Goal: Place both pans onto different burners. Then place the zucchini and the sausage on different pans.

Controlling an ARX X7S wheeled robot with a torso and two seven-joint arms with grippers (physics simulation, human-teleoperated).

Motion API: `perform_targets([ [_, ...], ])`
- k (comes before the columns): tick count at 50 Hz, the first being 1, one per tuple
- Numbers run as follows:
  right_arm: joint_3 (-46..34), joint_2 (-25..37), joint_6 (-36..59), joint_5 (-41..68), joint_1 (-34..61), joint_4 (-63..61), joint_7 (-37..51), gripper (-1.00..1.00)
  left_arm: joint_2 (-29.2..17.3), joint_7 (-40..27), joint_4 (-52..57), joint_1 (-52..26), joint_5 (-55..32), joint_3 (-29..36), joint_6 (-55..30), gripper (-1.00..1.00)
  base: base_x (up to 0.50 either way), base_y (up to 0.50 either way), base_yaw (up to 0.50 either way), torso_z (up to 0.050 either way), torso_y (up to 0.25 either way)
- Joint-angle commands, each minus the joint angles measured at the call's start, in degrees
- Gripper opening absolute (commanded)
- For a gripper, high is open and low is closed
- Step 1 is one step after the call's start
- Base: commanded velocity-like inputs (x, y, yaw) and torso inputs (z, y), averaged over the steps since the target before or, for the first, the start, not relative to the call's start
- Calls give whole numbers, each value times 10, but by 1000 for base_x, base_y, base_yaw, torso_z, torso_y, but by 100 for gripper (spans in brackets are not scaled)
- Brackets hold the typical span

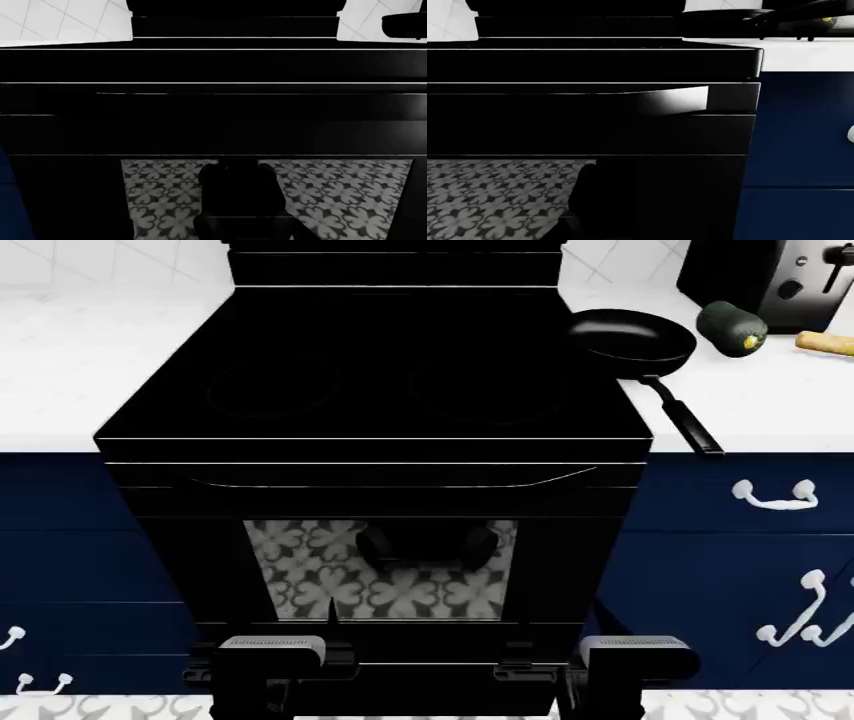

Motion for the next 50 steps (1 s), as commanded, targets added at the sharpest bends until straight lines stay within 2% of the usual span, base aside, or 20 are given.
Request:
perform_targets([
  [1,-14,9,6,-8,2,4,23,100,-9,-10,0,0,-8,12,-1,100,0,0,0,0,0],
  [5,-27,17,40,-24,10,7,52,100,-18,-16,-3,-2,-17,25,-2,100,0,0,0,0,0],
  [12,-41,29,33,-14,11,11,55,100,-27,-24,-9,-6,-29,36,-2,100,0,0,0,0,0],
  [50,-61,52,25,42,15,27,75,100,-55,-41,-21,-9,-71,70,7,100,0,0,0,50,0],
])
